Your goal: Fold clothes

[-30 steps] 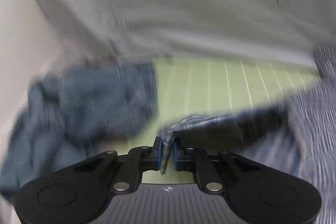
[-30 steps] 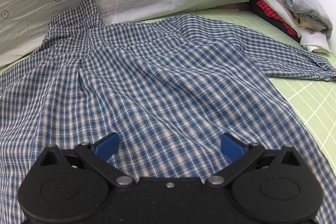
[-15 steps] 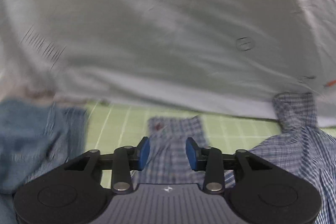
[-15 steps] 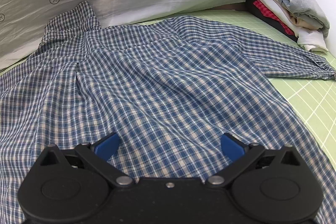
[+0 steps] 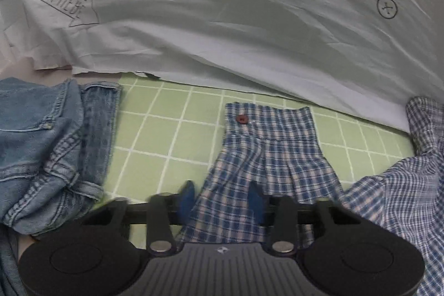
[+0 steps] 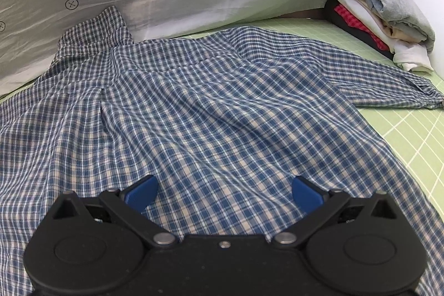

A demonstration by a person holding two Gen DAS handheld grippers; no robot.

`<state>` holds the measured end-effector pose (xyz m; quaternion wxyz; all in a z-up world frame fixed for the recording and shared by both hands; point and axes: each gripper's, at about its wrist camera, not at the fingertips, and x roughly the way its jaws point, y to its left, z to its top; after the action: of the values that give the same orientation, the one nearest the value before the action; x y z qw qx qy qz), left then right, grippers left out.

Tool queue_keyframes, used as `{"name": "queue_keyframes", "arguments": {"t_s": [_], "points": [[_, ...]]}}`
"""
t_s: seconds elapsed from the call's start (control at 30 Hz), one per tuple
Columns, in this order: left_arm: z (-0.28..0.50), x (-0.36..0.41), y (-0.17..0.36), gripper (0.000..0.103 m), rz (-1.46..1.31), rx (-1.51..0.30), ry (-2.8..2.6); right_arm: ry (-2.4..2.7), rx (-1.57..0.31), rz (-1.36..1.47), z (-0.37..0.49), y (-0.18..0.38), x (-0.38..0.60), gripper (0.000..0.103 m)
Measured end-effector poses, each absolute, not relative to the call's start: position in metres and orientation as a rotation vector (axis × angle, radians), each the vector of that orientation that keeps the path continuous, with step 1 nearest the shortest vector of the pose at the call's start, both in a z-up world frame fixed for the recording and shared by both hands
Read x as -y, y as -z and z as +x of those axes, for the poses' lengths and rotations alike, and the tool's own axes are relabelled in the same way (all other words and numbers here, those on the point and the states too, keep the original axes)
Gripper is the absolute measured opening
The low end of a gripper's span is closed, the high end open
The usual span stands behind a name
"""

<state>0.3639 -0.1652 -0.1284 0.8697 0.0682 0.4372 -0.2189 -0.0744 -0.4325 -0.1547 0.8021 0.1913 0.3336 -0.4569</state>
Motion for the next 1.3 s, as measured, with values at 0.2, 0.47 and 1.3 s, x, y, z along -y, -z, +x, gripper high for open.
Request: {"name": "queue_keyframes", "arguments": {"t_s": [0.2,0.47,1.3], "points": [[0.351,0.137,0.102,0.003,0.091,-0.858,0.404,0.973,-0.706,0.402,-0.074,0.155,0.433,0.103],[0.265,0.072,0.029,0.003,0.000,-0.725,0.248,0.943,-0.724,0.402,-0.075,0.154,0.437,0.103],[0.156,-0.072,0.086,0.052,-0.099,-0.979,0.188,0.811,-0.886,0.424,-0.099,0.143,0.364,0.103]]}}
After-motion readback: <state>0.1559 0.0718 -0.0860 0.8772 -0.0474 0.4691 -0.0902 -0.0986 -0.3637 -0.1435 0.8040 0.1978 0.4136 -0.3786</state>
